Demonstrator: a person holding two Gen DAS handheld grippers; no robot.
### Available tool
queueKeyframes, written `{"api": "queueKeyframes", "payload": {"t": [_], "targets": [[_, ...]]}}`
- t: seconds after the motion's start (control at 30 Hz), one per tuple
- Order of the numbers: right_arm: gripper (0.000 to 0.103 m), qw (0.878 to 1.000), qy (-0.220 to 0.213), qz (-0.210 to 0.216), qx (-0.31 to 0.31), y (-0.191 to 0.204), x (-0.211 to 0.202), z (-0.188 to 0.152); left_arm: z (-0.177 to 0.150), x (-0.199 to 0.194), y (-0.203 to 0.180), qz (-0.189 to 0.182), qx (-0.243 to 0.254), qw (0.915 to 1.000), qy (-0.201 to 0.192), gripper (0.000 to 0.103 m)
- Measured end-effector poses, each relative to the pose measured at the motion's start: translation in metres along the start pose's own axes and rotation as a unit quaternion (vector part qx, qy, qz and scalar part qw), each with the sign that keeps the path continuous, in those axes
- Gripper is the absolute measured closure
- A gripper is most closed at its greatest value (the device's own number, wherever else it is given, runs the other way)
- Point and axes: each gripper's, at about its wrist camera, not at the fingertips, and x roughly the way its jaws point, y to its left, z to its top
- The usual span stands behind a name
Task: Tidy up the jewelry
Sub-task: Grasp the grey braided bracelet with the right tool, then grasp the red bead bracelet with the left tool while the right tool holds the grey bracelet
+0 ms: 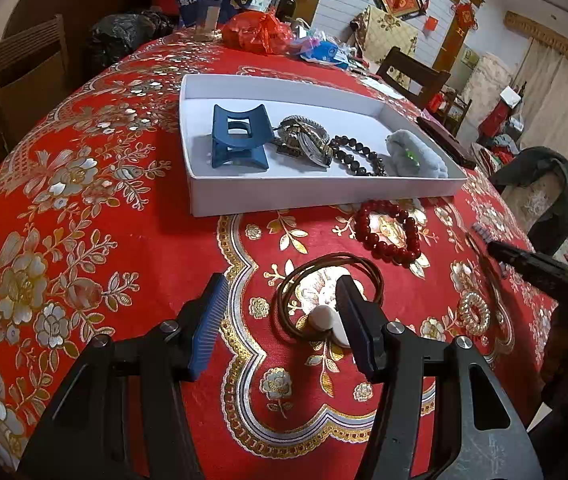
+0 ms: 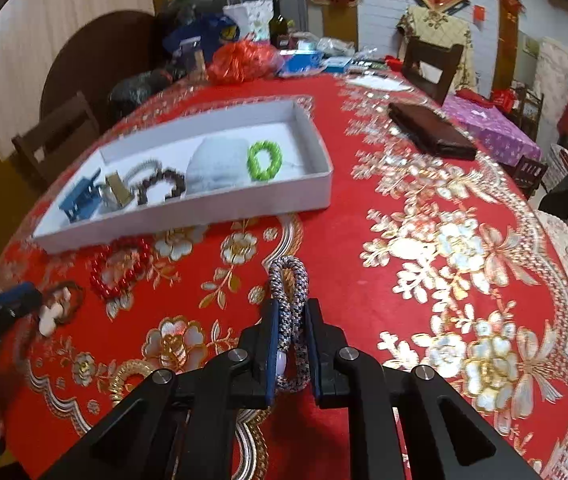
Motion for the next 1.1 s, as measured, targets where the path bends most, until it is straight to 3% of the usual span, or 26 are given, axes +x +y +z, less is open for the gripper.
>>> {"api": "queueKeyframes", "payload": {"t": [0.13, 0.33, 0.47, 0.53, 0.6, 0.73, 0.87, 0.97, 1.03, 1.1], "targets": [[0.091, 1.000, -0.010, 0.011, 0.008, 0.002, -0.011, 0.002, 0.012, 0.002, -0.013, -0.019, 0.000, 0.9997, 0.017, 0.048], [0.091, 1.000, 0.005, 0.010, 0.002, 0.005, -0.009, 0.000, 0.033, 0.013, -0.064, -0.046, 0.055, 0.9967, 0.037, 0.047], [0.091, 1.000, 0.010, 0.011, 0.005, 0.003, -0.007, -0.003, 0.042, 0.033, -0.092, -0.044, 0.085, 0.9939, 0.054, 0.047], [0.091, 1.000, 0.010, 0.011, 0.005, 0.003, -0.008, -0.004, 0.043, 0.050, -0.105, -0.032, 0.103, 0.9907, 0.083, 0.047], [0.091, 1.000, 0.008, 0.012, 0.005, 0.002, -0.009, -0.004, 0.045, 0.054, -0.112, -0.004, 0.130, 0.9892, 0.069, 0.045], [0.091, 1.000, 0.007, 0.014, 0.006, 0.002, -0.011, -0.005, 0.044, 0.060, -0.108, 0.012, 0.135, 0.9885, 0.067, 0.045], [0.091, 1.000, 0.007, 0.015, 0.008, 0.002, -0.010, -0.003, 0.045, 0.041, -0.107, -0.018, 0.138, 0.9900, 0.026, 0.045], [0.091, 1.000, 0.009, 0.014, 0.009, 0.004, -0.008, -0.002, 0.042, 0.039, -0.124, -0.038, 0.188, 0.9811, 0.025, 0.045], [0.091, 1.000, 0.009, 0.014, 0.009, 0.004, -0.007, -0.001, 0.038, 0.048, -0.130, -0.043, 0.208, 0.9758, 0.051, 0.047], [0.091, 1.000, 0.008, 0.013, 0.011, 0.003, -0.008, -0.002, 0.032, 0.063, -0.130, -0.036, 0.213, 0.9727, 0.085, 0.065]]}}
